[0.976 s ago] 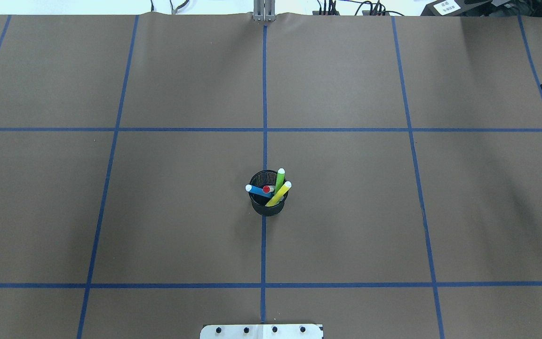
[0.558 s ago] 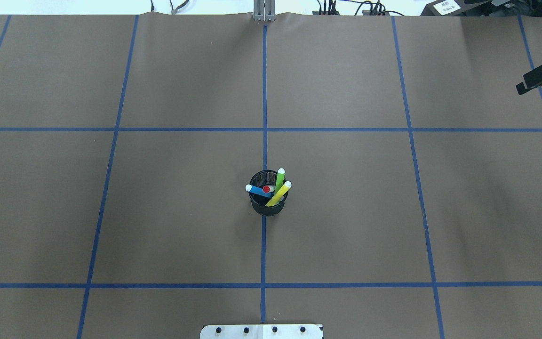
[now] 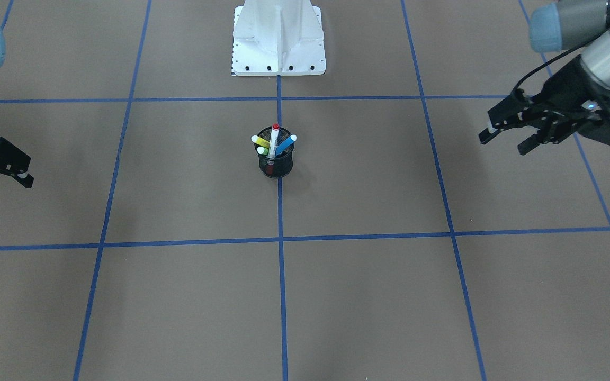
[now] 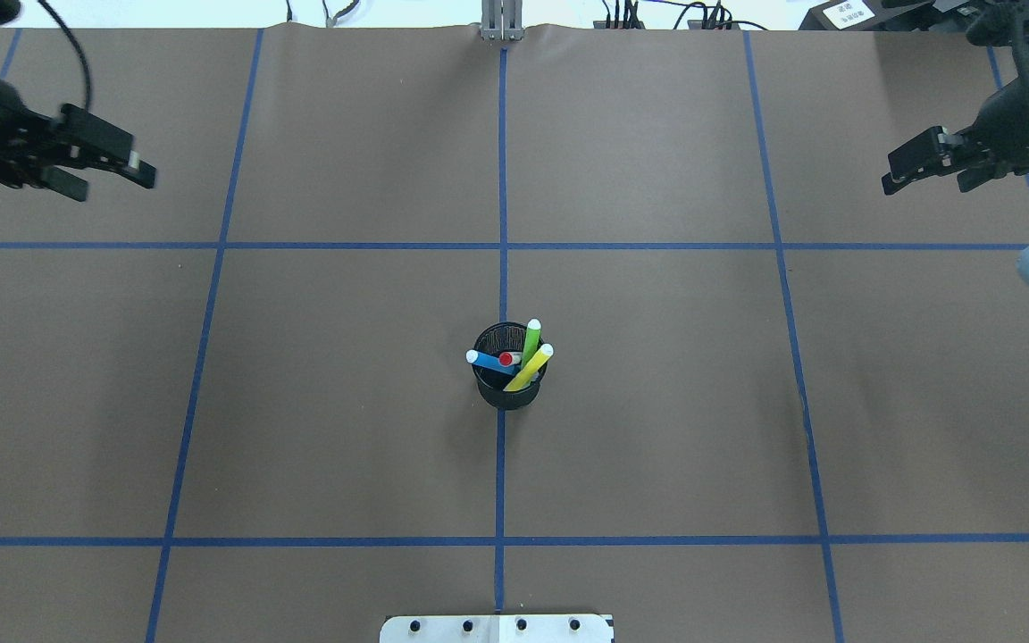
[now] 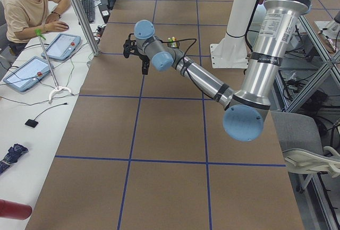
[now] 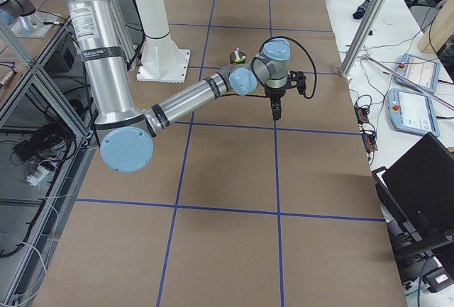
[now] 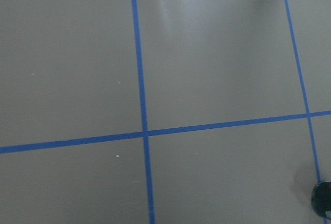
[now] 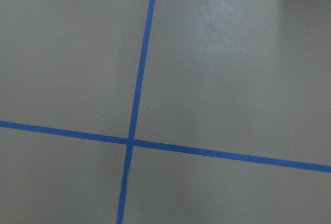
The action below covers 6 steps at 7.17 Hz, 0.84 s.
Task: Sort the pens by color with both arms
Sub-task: 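Move the left gripper over the black mesh pen cup while the right arm moves in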
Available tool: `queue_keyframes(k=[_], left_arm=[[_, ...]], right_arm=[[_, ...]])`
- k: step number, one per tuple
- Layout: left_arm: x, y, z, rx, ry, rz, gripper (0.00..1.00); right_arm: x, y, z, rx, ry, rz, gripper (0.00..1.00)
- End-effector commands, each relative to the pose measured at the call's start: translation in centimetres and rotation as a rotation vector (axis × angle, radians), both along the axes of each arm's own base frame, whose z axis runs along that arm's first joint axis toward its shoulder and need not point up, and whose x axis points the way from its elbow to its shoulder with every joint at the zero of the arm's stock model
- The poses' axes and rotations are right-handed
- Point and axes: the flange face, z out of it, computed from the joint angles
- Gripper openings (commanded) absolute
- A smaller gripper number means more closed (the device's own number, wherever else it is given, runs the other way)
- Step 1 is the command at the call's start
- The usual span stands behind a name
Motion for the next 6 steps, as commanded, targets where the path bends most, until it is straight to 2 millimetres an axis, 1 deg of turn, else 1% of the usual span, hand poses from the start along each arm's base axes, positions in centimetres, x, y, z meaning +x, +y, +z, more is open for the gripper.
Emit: queue_keyframes(k=[1, 2, 3, 4, 5, 6], left_arm=[[11.7, 3.3, -4.2, -0.033, -0.016, 0.032, 1.00], [15.3, 4.0, -6.1, -0.054, -0.023, 0.036, 0.99], [18.7, 4.6, -9.2, -0.084, -0.049, 0.044, 0.90], [21.6, 5.2, -12.4, -0.094, -0.105, 0.046, 0.90], [24.9, 6.8, -12.9, -0.067, -0.131, 0.056, 0.89], [27.1, 6.7, -14.4, -0.063, -0.130, 0.069, 0.83]], right_arm=[[-1.0, 0.1, -0.2, -0.007, 0.008, 0.003, 1.00], [-1.0, 0.2, -0.1, -0.008, 0.009, 0.003, 1.00], [-1.0, 0.1, 0.0, -0.002, 0.018, 0.009, 1.00], [-1.1, 0.2, 0.0, -0.003, 0.020, 0.009, 1.00], [-1.2, 0.2, 0.2, -0.003, 0.023, 0.007, 1.00], [-1.4, 0.3, 0.2, -0.004, 0.024, 0.004, 1.00]])
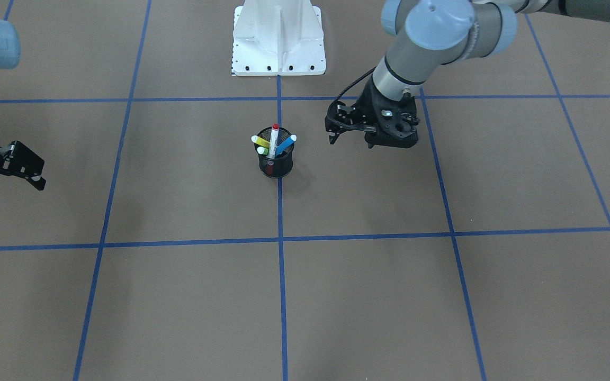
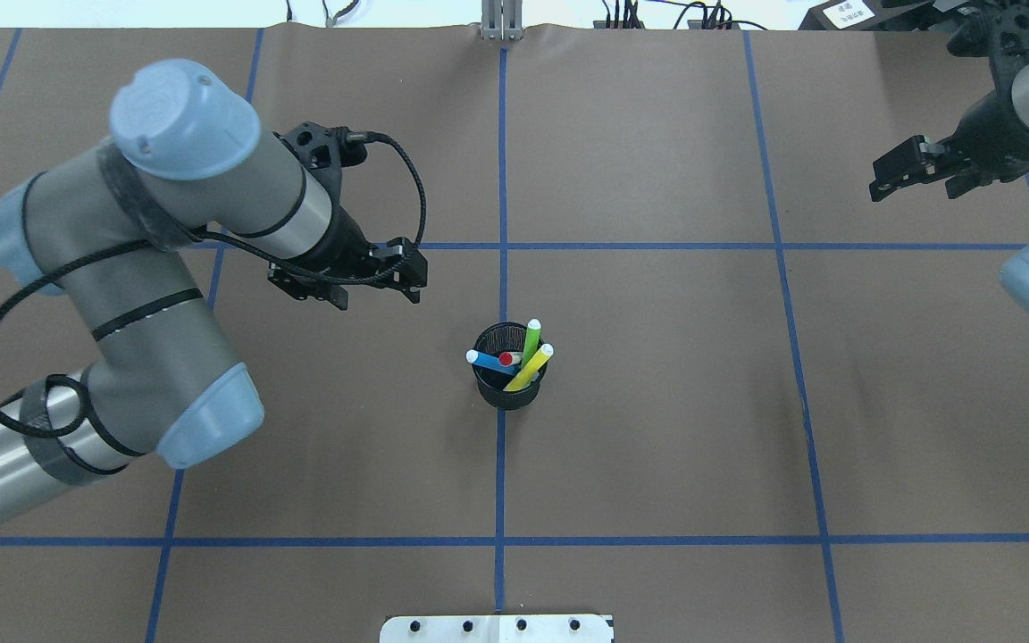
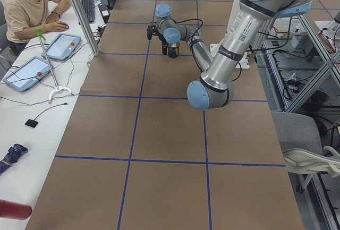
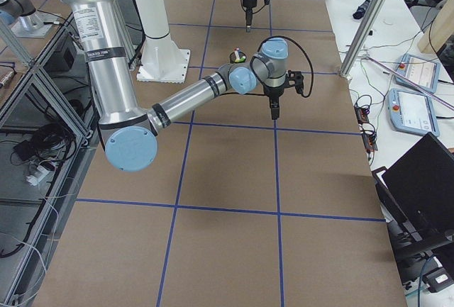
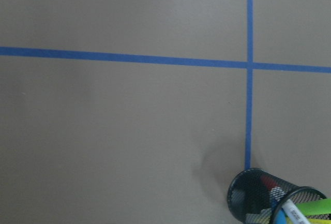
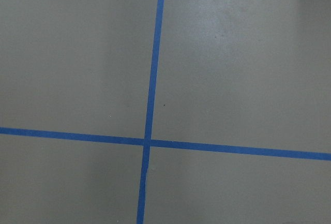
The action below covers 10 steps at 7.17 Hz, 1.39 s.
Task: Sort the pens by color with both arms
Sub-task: 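Move the left gripper over the black mesh pen cup while the right arm moves in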
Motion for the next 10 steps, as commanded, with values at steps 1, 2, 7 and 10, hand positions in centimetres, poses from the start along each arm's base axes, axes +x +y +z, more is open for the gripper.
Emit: queue_keyframes(k=[1, 2, 7, 10], left_arm=[[5.2, 0.9, -3.1, 0.012, -0.011, 0.036, 0.79], [5.8, 1.5, -3.3, 0.015, -0.005, 0.050, 0.74], [7.5, 3.1, -3.1, 0.019, -0.008, 0.090, 0.57], [9.2, 2.1, -3.6, 0.028, 0.006, 0.095, 0.57]], right_arm=[[-0.2, 0.1, 0.1, -0.001, 0.002, -0.003, 1.00], [-0.2, 0.1, 0.3, -0.004, 0.003, -0.004, 1.00], [-0.4, 0.1, 0.8, -0.006, 0.017, -0.001, 1.00], [-0.6, 0.2, 1.1, -0.011, 0.020, -0.004, 1.00]])
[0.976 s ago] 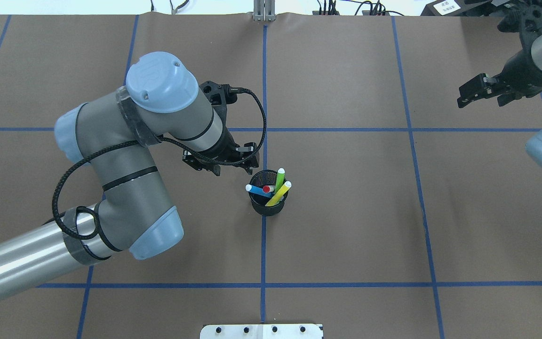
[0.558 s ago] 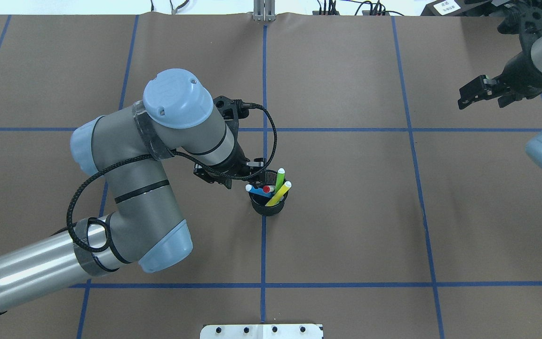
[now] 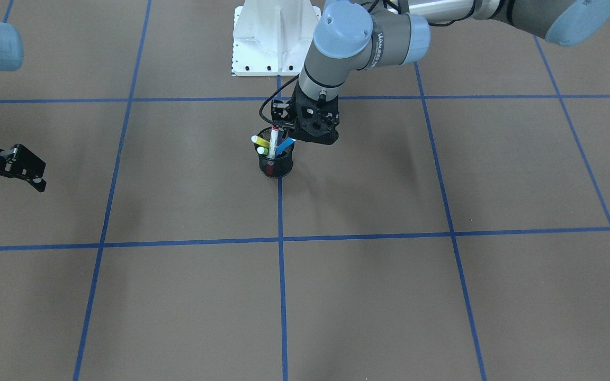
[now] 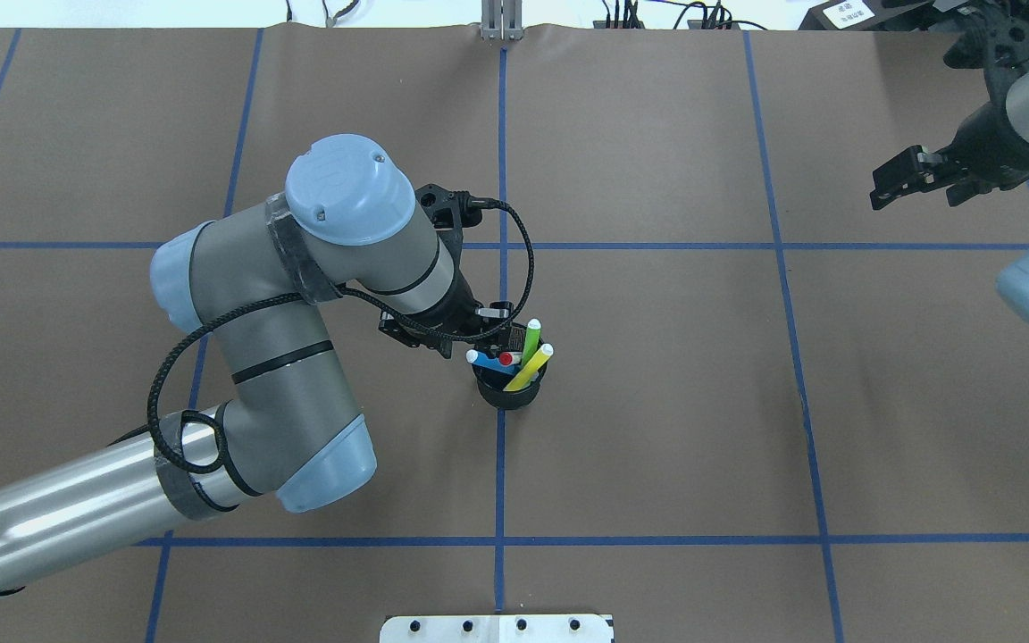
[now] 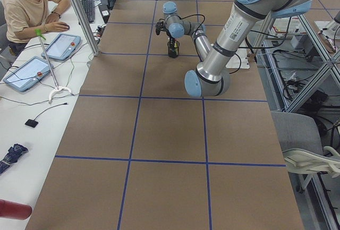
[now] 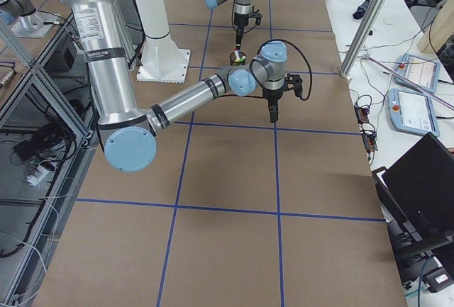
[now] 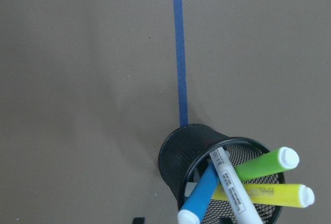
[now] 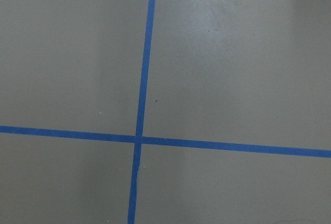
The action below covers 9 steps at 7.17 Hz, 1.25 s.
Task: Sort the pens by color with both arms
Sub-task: 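Move the left gripper over the black mesh pen cup while the right arm moves in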
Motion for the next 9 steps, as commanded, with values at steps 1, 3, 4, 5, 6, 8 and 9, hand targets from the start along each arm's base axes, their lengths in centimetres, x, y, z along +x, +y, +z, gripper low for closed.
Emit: queue_keyframes(k=[1, 3, 4, 5, 6, 8, 9], left_arm=[[0.99, -0.52, -0.29, -0.003, -0.001, 0.009, 0.57], [0.97, -0.49, -0.27, -0.002, -0.004, 0.012, 0.49], [0.99, -0.44, -0.13, -0.008, -0.007, 0.017, 0.46], [1.03, -0.04, -0.26, -0.030, 0.006, 0.051, 0.46], [1.04, 0.02, -0.26, -0.034, 0.007, 0.056, 0.46], [1.06, -0.12, -0.32, -0.026, -0.020, 0.071, 0.46], [1.07, -0.25, -0.94, -0.032, -0.032, 0.071, 0.46]], right_arm=[[-0.15, 0.05, 0.09, -0.001, 0.002, -0.002, 1.00], [-0.23, 0.06, 0.24, 0.002, 0.012, 0.001, 1.00], [-0.23, 0.06, 0.24, 0.002, 0.012, 0.001, 1.00], [-0.24, 0.22, 0.58, -0.003, 0.015, 0.000, 1.00], [-0.24, 0.23, 0.58, -0.003, 0.015, 0.000, 1.00], [-0.43, 0.31, 0.70, -0.002, 0.020, -0.001, 1.00], [-0.51, 0.34, 0.70, -0.002, 0.020, -0.003, 1.00]])
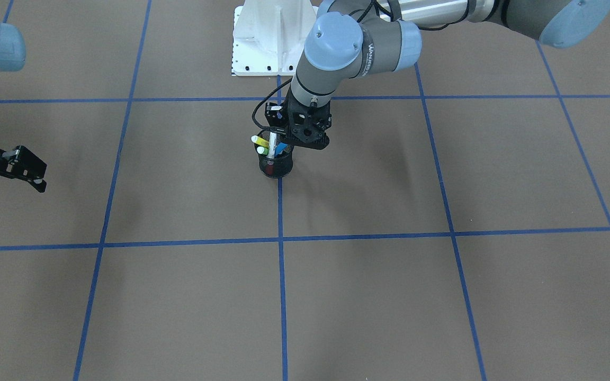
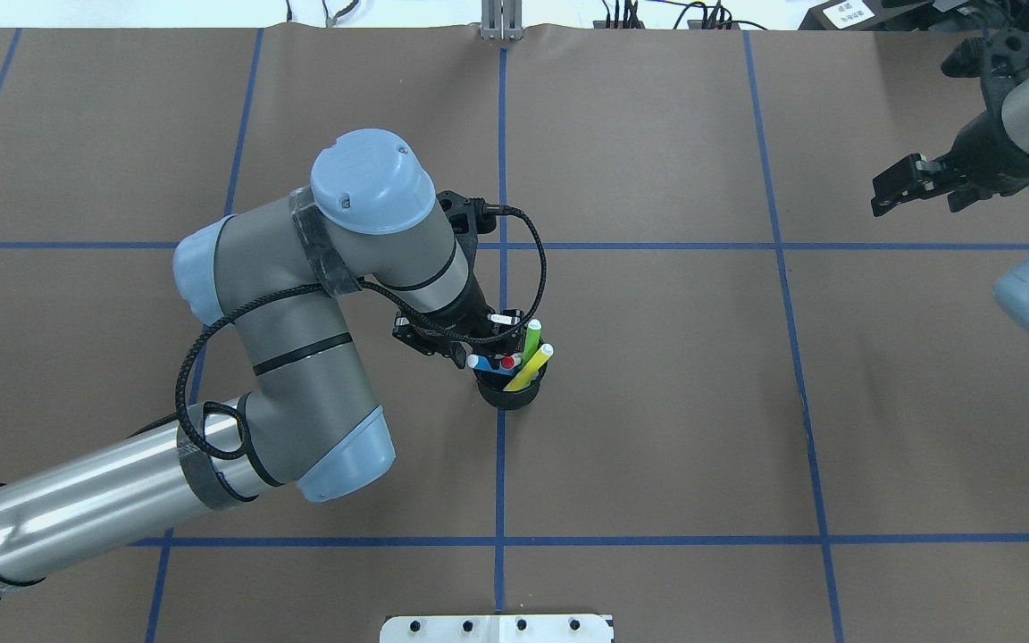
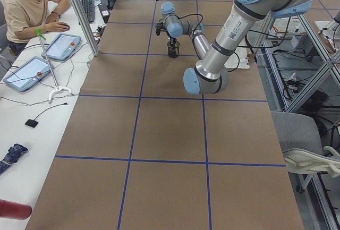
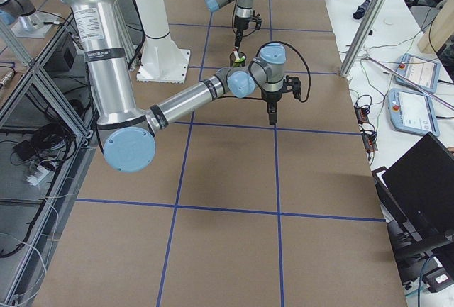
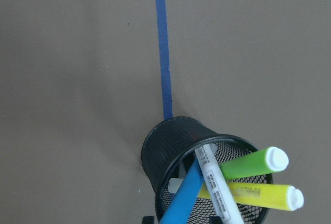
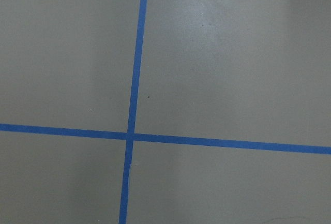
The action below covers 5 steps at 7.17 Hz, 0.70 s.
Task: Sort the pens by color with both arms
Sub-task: 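Lower the left gripper onto the blue marker in the cup and close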
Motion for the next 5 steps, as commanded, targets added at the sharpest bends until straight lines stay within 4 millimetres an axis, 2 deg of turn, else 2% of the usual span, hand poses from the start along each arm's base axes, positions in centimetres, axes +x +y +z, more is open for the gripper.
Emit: queue_keyframes(k=[1, 3, 5], left_arm=[[0.0, -0.3, -0.7, -0.002, -0.019, 0.004, 0.46], [0.7, -1.7, -1.7, 0.014, -0.052, 0.019, 0.45], [0.8, -1.8, -1.7, 0.007, -0.065, 0.022, 0.45]], right_arm=[[-0.2, 0.1, 0.0, 0.001, 0.002, -0.003, 1.00], [-0.2, 0.1, 0.3, -0.004, 0.004, -0.003, 1.00], [-0.3, 0.3, 0.5, -0.006, 0.006, -0.006, 1.00]])
